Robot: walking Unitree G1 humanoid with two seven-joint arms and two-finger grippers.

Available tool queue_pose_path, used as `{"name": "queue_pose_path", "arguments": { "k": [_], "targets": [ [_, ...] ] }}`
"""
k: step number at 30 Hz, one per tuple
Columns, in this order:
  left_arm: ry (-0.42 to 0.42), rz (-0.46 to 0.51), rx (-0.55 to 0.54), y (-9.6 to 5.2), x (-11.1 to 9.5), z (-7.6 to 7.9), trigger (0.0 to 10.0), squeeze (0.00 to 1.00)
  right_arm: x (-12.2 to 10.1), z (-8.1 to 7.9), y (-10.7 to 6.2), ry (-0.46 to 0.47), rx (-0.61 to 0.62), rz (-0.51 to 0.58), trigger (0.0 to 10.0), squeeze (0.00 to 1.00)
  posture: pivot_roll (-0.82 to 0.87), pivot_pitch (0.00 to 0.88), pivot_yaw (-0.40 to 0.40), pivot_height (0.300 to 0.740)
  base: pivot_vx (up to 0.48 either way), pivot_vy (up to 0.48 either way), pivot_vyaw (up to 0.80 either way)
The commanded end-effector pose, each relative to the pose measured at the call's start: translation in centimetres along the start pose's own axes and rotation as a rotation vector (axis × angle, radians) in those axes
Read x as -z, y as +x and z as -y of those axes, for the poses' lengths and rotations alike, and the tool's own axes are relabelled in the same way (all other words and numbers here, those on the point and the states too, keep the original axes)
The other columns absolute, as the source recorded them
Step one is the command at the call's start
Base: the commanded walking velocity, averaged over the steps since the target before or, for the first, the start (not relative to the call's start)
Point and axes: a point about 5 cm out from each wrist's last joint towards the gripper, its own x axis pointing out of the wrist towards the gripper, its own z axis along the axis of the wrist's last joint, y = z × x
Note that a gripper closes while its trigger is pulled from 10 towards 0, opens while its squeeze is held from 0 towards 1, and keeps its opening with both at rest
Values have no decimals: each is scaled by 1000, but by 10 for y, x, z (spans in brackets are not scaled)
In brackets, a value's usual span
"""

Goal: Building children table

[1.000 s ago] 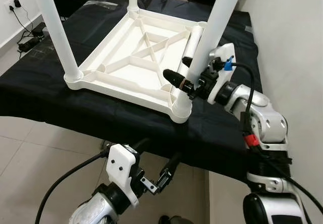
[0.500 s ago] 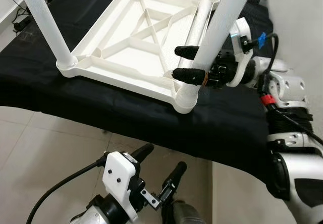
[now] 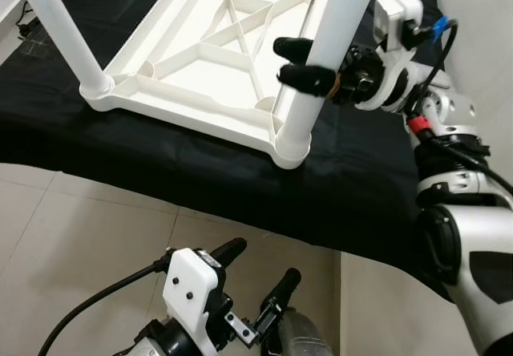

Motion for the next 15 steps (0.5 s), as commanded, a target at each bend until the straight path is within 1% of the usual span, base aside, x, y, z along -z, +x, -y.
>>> {"name": "queue_pose_path", "arguments": {
  "k": [1,4,5,6,7,8,9,10,11,14,15],
  "targets": [
    [-7,-16,5,-2,1,1,10000,0,-8,-1,-3,-3,-22,47,0,0,123,328,-69,740,0,0,0],
    [-6,-17,5,-1,1,1,10000,0,-9,0,-5,-6,-16,48,0,0,123,328,-69,740,0,0,0],
    [-2,-18,7,1,1,-1,10000,0,-11,0,-8,-26,-7,25,0,0,107,311,-64,740,0,0,0],
    [-2,-18,7,1,1,-1,10000,0,-11,0,-8,-26,-7,25,0,0,107,311,-64,740,0,0,0],
    [3,-17,9,4,3,-4,10000,0,-11,0,-11,-69,27,-28,0,0,72,284,-78,740,0,0,0],
    [3,-17,9,4,3,-4,10000,0,-11,0,-11,-69,27,-28,0,0,72,284,-78,740,0,0,0],
    [8,-11,9,7,6,-7,10000,0,-3,0,-15,-65,176,-137,0,0,41,261,-111,740,0,0,0],
    [11,-7,8,10,8,-9,10000,0,3,-1,-18,-67,291,-214,0,0,34,253,-120,740,0,0,0],
    [13,-3,5,13,11,-11,10000,0,21,-14,-24,-84,389,-325,0,0,12,221,-152,740,0,0,0],
    [13,-3,5,13,11,-11,10000,0,21,-14,-24,-84,389,-325,0,0,12,221,-152,740,0,0,0],
    [20,3,-1,16,13,-15,10000,0,51,-36,-22,-56,569,-385,0,0,8,203,-172,740,0,0,0]
  ]
}}
